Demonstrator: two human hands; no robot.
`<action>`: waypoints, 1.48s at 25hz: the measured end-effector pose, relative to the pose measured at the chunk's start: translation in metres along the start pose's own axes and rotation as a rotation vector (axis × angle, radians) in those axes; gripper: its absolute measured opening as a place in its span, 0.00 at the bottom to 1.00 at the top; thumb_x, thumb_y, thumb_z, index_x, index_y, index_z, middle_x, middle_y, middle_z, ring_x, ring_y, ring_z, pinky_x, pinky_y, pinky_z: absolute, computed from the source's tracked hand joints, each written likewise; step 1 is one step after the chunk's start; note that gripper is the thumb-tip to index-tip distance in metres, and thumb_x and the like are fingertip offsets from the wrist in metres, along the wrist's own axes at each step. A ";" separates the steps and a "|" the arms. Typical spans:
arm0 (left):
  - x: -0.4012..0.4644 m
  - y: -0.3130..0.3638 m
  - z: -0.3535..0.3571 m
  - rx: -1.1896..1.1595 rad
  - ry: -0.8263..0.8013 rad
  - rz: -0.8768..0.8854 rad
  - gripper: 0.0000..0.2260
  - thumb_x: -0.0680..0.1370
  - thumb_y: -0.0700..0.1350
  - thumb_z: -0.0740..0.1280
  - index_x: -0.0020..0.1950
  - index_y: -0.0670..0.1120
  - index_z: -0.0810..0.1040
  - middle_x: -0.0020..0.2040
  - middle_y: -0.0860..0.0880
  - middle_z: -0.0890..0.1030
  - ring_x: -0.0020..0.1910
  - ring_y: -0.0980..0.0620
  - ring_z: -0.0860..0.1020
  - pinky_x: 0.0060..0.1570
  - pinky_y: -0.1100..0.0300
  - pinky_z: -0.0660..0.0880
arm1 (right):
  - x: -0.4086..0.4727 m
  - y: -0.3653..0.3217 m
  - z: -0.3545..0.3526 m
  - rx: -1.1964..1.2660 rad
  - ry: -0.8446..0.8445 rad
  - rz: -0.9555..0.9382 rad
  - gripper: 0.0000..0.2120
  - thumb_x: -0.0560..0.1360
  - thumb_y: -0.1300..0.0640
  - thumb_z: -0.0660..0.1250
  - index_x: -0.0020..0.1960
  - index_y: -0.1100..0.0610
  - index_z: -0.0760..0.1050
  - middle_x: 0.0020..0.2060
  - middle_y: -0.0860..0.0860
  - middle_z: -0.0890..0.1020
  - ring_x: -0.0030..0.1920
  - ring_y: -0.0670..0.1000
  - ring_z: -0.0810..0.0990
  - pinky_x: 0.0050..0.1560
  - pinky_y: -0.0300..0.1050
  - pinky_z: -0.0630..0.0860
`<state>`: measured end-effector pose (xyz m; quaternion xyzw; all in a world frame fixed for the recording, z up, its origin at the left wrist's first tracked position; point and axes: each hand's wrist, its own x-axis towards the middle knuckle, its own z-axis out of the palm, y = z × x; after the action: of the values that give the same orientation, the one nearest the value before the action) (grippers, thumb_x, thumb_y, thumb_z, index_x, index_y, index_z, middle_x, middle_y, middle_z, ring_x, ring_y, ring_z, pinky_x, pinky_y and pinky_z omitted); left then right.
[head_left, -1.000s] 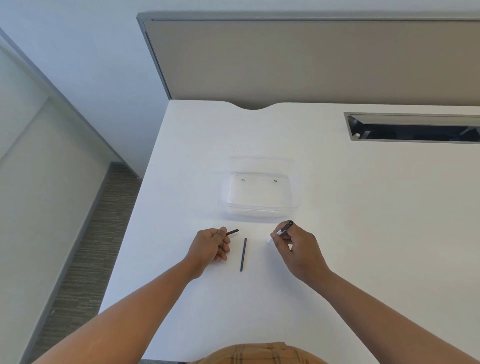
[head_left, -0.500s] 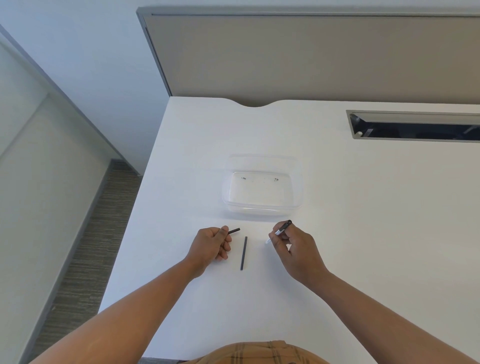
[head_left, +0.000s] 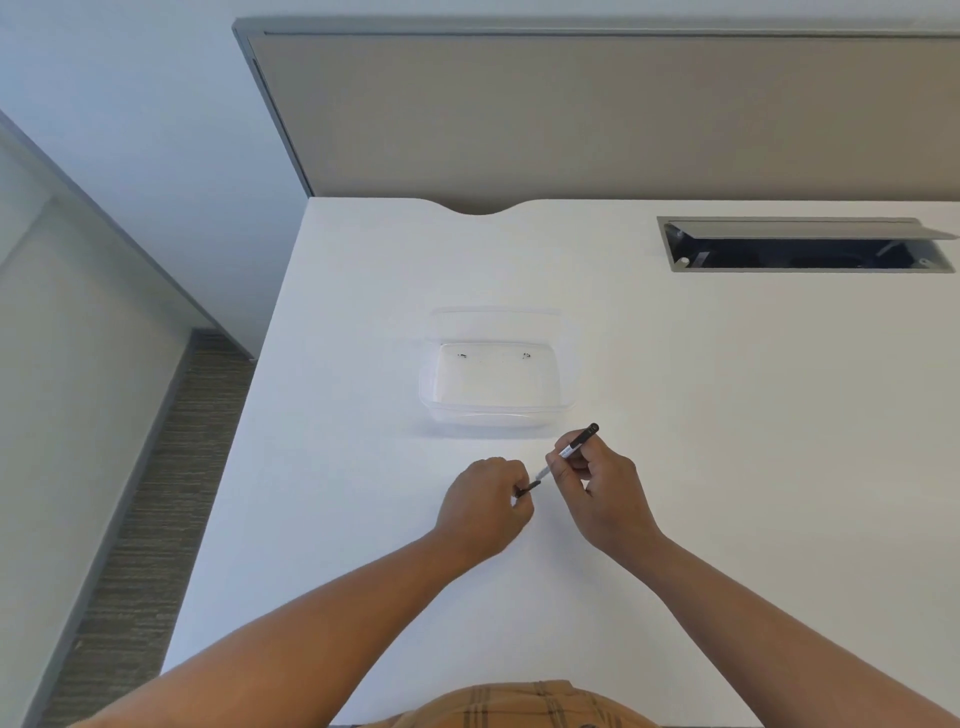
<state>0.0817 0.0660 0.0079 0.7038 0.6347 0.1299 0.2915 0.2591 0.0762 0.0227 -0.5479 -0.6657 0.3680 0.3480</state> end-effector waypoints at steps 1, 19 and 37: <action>0.003 0.004 0.005 0.007 -0.024 -0.019 0.04 0.74 0.48 0.66 0.45 0.50 0.79 0.42 0.53 0.81 0.43 0.50 0.77 0.43 0.53 0.77 | -0.002 0.001 -0.004 0.003 0.010 0.005 0.02 0.80 0.50 0.64 0.50 0.46 0.73 0.43 0.41 0.83 0.44 0.46 0.85 0.44 0.43 0.80; 0.019 0.038 0.024 -0.071 -0.213 -0.374 0.13 0.68 0.52 0.70 0.32 0.47 0.70 0.30 0.51 0.76 0.28 0.50 0.73 0.26 0.62 0.66 | -0.012 0.011 -0.025 0.033 0.024 0.041 0.02 0.81 0.57 0.65 0.50 0.53 0.74 0.45 0.40 0.83 0.45 0.41 0.86 0.43 0.29 0.75; -0.008 -0.060 -0.054 0.218 -0.122 -0.267 0.30 0.73 0.53 0.71 0.74 0.57 0.69 0.75 0.50 0.63 0.74 0.45 0.61 0.66 0.50 0.66 | 0.005 -0.014 0.012 0.016 -0.125 0.026 0.05 0.81 0.52 0.66 0.46 0.49 0.72 0.33 0.43 0.80 0.33 0.45 0.78 0.35 0.35 0.71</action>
<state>0.0010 0.0727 0.0181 0.6472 0.7141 -0.0227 0.2660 0.2413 0.0776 0.0291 -0.5296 -0.6760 0.4113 0.3055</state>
